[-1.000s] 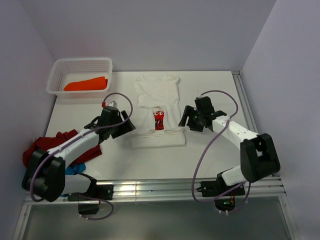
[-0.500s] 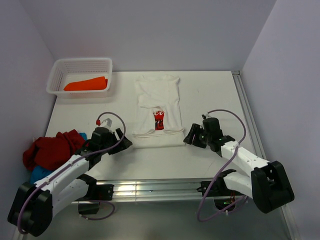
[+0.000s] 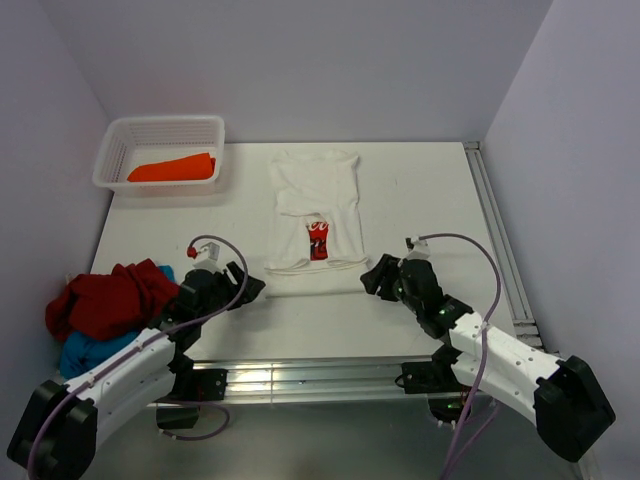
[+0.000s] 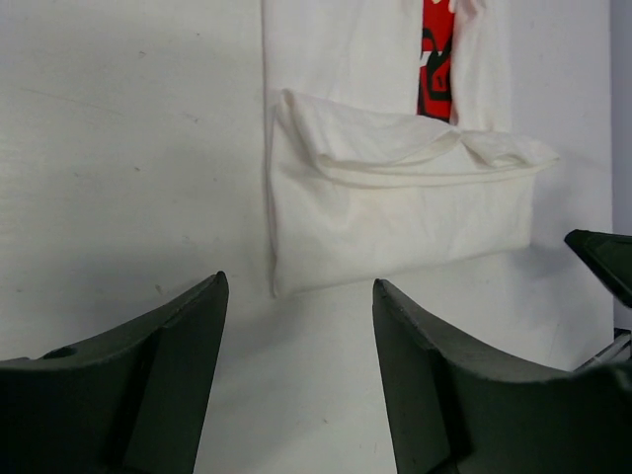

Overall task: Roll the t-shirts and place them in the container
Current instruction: Fold the tshirt

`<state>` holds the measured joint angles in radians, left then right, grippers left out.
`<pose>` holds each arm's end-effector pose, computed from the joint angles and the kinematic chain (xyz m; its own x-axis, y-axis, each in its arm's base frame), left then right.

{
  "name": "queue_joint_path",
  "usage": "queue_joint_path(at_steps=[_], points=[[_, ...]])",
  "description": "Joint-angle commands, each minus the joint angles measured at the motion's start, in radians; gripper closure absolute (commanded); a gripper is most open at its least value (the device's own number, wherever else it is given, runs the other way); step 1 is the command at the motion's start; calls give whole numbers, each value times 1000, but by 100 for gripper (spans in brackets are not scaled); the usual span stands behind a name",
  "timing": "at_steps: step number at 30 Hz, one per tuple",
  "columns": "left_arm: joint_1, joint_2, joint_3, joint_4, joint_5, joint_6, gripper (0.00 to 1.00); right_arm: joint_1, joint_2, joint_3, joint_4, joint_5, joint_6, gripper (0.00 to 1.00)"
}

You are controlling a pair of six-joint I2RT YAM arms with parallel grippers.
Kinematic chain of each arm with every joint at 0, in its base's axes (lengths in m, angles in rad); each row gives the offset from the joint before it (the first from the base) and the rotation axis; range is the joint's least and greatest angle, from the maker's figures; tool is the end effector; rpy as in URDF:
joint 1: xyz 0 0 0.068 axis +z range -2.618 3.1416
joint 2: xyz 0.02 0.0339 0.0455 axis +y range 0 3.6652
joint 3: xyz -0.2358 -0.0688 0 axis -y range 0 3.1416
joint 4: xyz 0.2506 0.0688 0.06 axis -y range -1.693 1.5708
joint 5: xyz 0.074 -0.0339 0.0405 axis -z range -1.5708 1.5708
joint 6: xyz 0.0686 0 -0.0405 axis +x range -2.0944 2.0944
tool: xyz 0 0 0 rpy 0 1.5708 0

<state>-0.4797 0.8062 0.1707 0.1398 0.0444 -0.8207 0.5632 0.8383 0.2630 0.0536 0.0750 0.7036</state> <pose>0.1933 -0.1040 0.1154 -0.6503 -0.4856 -0.5842 0.0292 0.7525 -0.6580 0.1961 0.1177 0.1318 -0.6302 0.3651 -0.6852 -0.0915 0.8415 0.5324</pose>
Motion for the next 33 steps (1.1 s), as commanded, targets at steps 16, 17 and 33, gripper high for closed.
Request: queue_joint_path(at_steps=[16,17,33], points=[[-185,83,-68,228,-251,-78,35,185,116,21,39,361,80,40],[-185,90,-63,227,-253,-74,35,187,126,31,34,370,88,41],[-186,180,-71,297,-230,-63,39,205,300,61,95,361,112,50]])
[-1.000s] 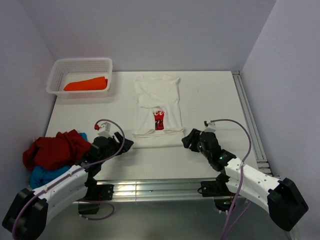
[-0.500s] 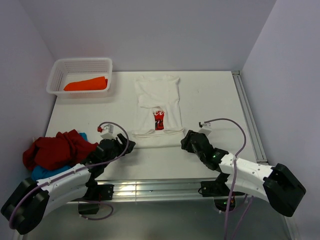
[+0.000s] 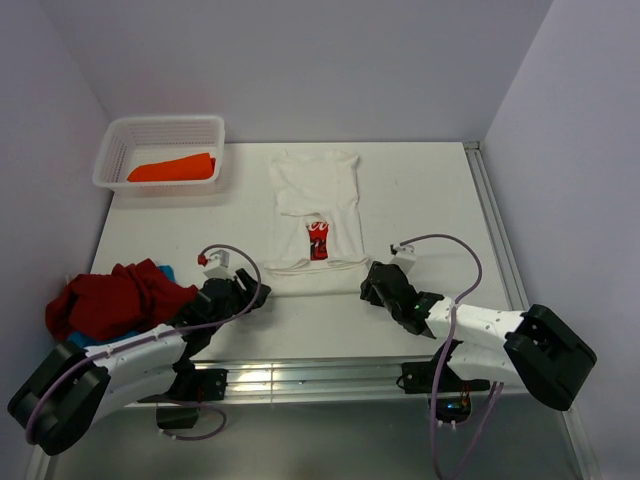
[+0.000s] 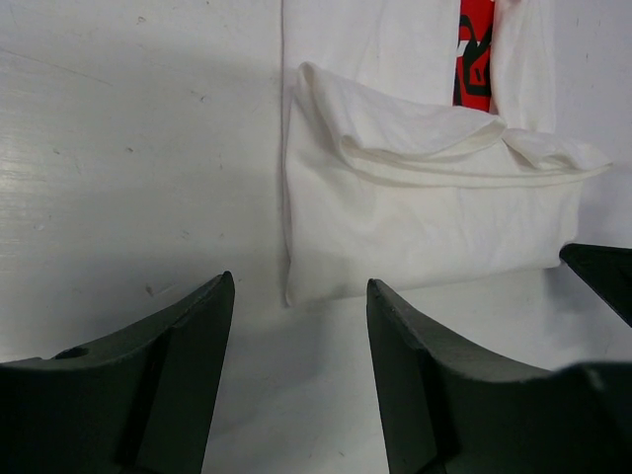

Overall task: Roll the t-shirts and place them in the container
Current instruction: Fold the tshirt

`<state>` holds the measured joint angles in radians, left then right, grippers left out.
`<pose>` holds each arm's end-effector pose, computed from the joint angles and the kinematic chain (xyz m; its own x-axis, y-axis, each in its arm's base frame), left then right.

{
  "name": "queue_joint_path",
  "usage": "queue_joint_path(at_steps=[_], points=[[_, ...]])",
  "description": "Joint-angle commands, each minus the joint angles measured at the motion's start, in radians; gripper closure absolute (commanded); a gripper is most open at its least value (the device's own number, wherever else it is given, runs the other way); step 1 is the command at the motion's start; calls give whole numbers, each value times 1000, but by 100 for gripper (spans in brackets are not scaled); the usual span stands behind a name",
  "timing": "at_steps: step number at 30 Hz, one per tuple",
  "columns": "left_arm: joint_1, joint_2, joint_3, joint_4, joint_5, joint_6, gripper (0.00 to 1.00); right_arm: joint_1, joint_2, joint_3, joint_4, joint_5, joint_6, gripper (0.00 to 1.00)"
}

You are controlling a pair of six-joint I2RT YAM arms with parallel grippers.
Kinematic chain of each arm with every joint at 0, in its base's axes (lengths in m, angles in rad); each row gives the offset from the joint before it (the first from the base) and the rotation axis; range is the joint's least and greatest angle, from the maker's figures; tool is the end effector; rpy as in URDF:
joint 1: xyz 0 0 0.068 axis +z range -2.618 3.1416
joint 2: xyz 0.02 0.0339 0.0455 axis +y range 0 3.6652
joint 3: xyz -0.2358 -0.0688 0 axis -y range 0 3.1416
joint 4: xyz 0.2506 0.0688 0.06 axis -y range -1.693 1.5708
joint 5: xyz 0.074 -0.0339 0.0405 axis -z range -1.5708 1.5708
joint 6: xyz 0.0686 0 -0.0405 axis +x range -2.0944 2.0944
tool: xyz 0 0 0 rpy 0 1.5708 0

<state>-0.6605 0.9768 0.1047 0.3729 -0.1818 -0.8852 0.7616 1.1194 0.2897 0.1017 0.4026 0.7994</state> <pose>0.1808 -0.1248 0.0879 -0.6094 -0.4906 -0.6229 0.0101 0.7807 -0.6248 0.1871 0.1413 0.0901 -0.6391 0.3020 -0.7073 0.0502 0.9341 0.3535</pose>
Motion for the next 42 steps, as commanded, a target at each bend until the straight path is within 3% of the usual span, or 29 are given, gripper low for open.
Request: queue_joint_path(at_steps=[1,13,31,37,40,42], points=[[-4,17,-5,69,-1,3,39,7,22,32,50,35,18,51],[-5,77,1,106,16,9,40,7,52,25,102,4,-15,64],[-5,187,38,132,41,0,48,8,77,26,121,-1,-37,71],[-5,227,46,161,54,3,58,8,80,29,121,-2,-43,72],[-5,246,47,176,58,5,67,8,83,29,122,-1,-45,76],[-5,253,50,182,62,11,88,8,83,29,124,-2,-48,81]])
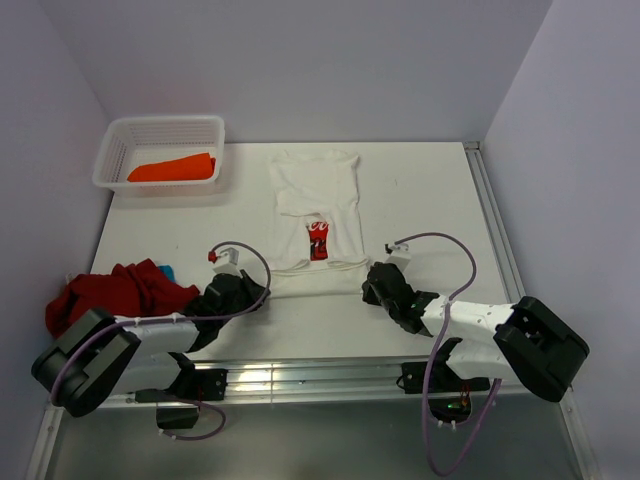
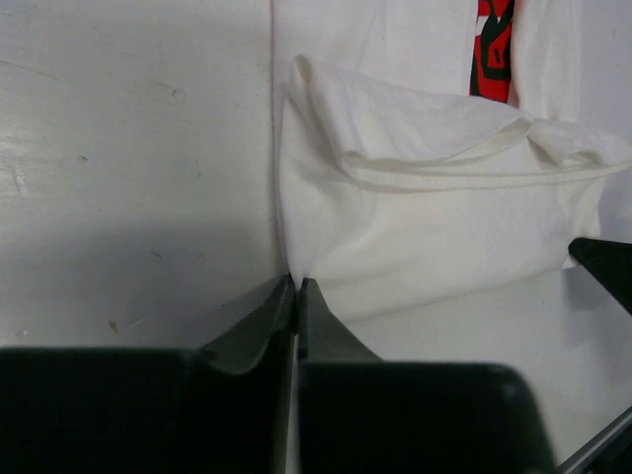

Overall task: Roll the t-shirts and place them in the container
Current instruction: Fold the tshirt

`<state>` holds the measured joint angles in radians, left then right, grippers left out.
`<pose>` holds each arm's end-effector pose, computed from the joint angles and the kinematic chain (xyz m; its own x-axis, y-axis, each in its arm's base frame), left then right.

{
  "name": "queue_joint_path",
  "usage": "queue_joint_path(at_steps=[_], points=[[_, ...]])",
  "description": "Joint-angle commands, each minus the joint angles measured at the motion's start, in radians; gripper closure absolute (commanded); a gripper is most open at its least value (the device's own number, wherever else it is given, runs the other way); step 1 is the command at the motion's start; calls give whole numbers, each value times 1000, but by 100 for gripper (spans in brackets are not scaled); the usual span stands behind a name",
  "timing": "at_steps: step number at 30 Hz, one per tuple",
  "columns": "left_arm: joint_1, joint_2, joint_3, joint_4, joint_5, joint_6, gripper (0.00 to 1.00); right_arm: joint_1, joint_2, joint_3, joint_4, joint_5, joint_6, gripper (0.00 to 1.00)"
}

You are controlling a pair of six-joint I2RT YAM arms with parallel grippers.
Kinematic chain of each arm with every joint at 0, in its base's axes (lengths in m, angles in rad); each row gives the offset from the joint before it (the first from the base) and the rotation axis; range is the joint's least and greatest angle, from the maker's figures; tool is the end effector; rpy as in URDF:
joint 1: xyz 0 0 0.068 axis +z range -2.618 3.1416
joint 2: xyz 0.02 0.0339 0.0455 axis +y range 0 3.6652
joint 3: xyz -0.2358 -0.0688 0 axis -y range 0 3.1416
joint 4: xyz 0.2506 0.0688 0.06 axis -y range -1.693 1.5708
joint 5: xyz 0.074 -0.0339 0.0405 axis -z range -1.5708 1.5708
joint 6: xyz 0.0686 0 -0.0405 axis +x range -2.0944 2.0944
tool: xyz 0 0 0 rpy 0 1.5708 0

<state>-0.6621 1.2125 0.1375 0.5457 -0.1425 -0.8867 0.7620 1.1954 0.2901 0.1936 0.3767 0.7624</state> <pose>0.1888 -0.1348 0.0708 -0.6484 -0.4673 -0.6011 0.0149 0.7816 -0.6236 0.1909 0.1473 0.0828 -0.6459 0.2714 -0.7136 0.0078 0.9370 0.3493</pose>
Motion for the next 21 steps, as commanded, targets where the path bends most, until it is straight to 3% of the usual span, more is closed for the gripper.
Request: queue_joint_path(at_steps=[1,2,10,15,21], points=[[-4,16,20,0,20,11,98,10,6,30,30,27,-11,92],[-4,10,22,-6,18,11,100,8,6,35,20,30,-9,100],[-16,-142,45,-168,30,-9,100,20,-101,38,-83,27,26,100],[-16,-252,166,-446,47,-28,100,19,-201,132,-288,-19,35,100],[7,-269,368,-685,38,12,100,14,-194,343,-491,-13,-14,100]])
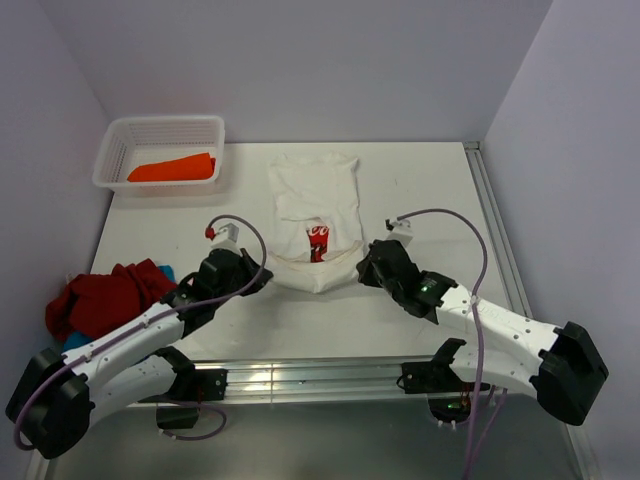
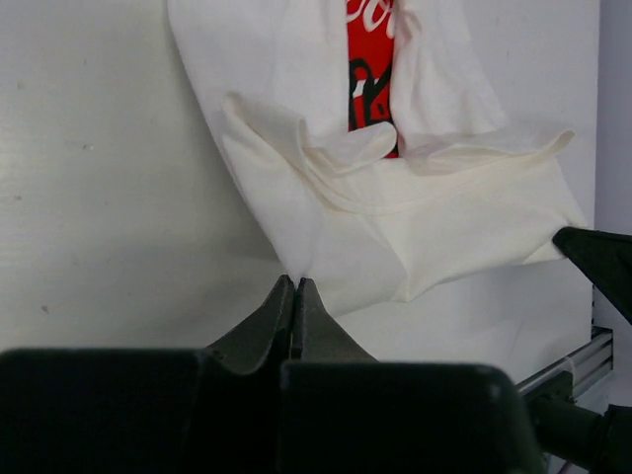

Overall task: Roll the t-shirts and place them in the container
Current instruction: Fold the tshirt

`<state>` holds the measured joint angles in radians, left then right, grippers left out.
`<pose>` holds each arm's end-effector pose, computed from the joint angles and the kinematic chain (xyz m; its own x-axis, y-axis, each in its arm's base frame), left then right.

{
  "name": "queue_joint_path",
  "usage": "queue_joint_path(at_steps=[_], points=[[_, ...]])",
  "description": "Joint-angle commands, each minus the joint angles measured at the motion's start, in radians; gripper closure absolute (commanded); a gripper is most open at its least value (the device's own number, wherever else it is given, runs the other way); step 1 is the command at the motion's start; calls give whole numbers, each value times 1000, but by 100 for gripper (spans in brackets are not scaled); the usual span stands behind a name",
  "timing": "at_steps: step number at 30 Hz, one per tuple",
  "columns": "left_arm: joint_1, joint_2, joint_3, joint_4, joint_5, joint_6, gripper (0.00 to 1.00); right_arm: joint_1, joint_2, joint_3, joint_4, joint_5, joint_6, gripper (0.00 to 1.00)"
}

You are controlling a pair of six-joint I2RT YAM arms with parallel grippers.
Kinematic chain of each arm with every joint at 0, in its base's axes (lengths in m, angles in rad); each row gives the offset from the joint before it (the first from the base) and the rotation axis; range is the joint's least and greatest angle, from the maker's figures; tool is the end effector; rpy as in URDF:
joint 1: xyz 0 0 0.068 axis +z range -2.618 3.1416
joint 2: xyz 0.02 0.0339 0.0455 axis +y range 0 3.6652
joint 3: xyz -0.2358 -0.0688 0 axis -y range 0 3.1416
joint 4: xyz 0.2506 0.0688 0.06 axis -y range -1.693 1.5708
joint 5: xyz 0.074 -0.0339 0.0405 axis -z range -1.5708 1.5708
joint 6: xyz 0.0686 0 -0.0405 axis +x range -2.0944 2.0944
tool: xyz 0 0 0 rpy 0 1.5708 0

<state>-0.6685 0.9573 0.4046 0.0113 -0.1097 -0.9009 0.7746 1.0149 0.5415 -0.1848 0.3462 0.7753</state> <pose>0.2015 -0.1496 0.1525 -0.6763 -0.4587 -0.5763 0.0198 0.7708 -0.6368 0.1989 0.1621 0.1682 -0.6385 0.2964 -0.7103 -0.0269 0.9137 0.4055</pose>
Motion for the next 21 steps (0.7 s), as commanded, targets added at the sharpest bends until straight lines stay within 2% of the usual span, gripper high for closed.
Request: queue_joint_path(at_steps=[1,4,11,21], points=[[21,-11,114,-161,8,28,100,2,-12,101,-125,11,-30,100],[33,-2,116,-172,34,23,100,-14,-4,92,-120,-35,-16,100],[93,-31,-71,-88,136,-33,100,-44,-29,-70,-48,-113,48,100],[119,-92,-105,-106,159,-32,100,-52,-62,-109,-51,-137,59,100]])
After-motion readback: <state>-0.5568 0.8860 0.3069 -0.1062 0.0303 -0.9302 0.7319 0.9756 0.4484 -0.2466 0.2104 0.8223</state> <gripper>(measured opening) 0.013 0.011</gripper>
